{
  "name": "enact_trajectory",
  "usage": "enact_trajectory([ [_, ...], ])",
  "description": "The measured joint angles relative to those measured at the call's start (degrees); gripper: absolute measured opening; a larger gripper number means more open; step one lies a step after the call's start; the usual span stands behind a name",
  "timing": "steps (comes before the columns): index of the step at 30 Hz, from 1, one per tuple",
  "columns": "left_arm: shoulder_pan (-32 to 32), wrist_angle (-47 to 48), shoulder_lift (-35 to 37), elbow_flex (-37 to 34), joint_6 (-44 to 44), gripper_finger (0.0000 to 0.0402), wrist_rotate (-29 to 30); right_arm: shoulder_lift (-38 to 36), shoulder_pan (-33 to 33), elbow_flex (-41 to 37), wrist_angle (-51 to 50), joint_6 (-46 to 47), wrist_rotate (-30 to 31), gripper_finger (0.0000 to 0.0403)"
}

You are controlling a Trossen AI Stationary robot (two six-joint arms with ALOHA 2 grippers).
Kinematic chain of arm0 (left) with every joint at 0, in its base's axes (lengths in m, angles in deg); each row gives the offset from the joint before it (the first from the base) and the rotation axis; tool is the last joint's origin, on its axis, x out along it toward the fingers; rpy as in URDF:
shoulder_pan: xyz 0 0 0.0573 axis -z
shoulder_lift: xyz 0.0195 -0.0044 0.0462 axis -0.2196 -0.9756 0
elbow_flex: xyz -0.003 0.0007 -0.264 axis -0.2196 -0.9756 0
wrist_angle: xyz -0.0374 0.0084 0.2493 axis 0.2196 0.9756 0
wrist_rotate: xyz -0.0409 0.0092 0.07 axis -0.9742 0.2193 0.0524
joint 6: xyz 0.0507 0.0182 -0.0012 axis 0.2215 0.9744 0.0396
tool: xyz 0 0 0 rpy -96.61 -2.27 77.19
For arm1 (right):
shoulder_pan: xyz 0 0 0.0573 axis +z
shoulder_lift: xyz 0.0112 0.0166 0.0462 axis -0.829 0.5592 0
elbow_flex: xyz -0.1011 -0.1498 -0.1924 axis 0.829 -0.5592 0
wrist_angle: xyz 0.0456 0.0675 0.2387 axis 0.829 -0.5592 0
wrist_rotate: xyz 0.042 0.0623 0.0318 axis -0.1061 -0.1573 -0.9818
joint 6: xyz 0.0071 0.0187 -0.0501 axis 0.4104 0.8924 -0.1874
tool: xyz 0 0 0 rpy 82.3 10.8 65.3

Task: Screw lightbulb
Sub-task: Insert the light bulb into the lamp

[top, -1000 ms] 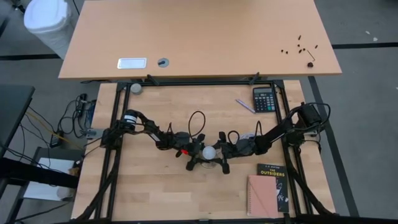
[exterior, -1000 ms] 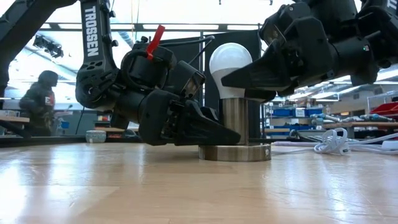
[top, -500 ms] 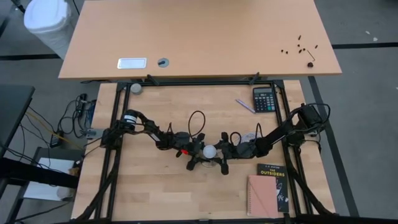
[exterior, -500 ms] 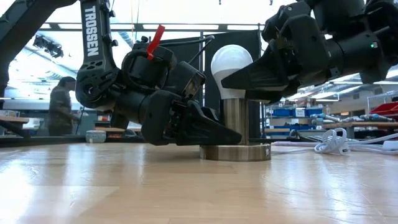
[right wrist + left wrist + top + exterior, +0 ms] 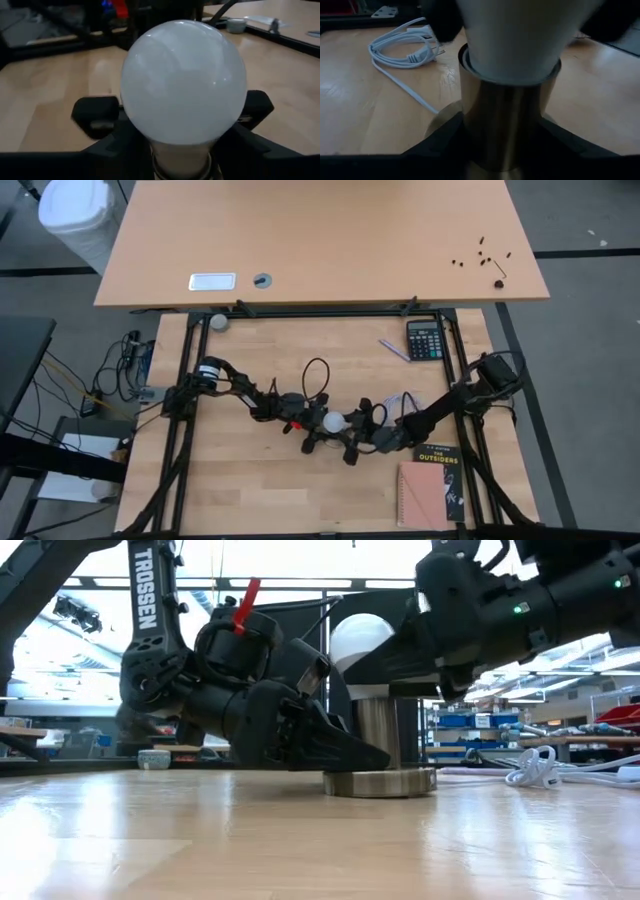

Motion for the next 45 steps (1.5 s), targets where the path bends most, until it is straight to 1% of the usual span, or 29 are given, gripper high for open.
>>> enact_trajectory([
  [4, 0.1, -0.3, 0.1, -0.1, -1.0, 0.0198, 0.0, 4.0, 1.3, 3.4, 0.7, 2.5, 5.4, 0.0215],
  [9, 0.7, -0.2, 0.0, 0.0, -1.0, 0.0198, 0.7, 7.4, 4.2, 6.8, 0.3, 2.5, 14.0, 0.0215],
  [11, 1.1, -0.2, 0.0, 0.0, -1.2, 0.0198, 2.0, 8.2, 5.2, 7.6, 0.1, 2.6, 17.2, 0.0215],
  [15, 1.7, 0.0, 0.0, 0.1, -1.4, 0.0198, 5.1, 9.9, 6.2, 9.5, -1.3, 6.0, 21.9, 0.0215],
  [21, 2.0, -0.2, 0.0, 0.1, -2.4, 0.0198, 10.7, 11.0, 6.4, 13.5, -10.7, 11.9, 27.1, 0.0214],
  [25, 2.3, -0.4, 0.0, 0.1, -4.0, 0.0198, 14.0, 12.0, 6.3, 15.2, -13.4, 14.5, 31.6, 0.0214],
  [28, 2.7, -0.4, 0.0, 0.2, -4.7, 0.0198, 16.6, 12.0, 5.5, 15.4, -13.9, 14.9, 32.2, 0.0214],
  [32, 3.1, -0.8, 0.0, 0.2, -5.2, 0.0198, 18.5, 12.0, 4.0, 15.4, -14.8, 16.0, 32.2, 0.0214],
  [39, 3.1, -1.0, 0.0, 0.1, -4.3, 0.0198, 18.1, 11.8, 4.2, 15.5, -15.6, 14.4, 30.2, 0.0221],
  [42, 3.2, -1.2, 0.0, 0.1, -4.0, 0.0198, 17.3, 11.1, 4.6, 15.5, -16.2, 12.1, 27.3, 0.0239],
  [45, 3.2, -1.2, 0.0, 0.1, -4.0, 0.0198, 16.1, 9.6, 4.5, 15.5, -20.1, 9.9, 24.0, 0.0275],
])
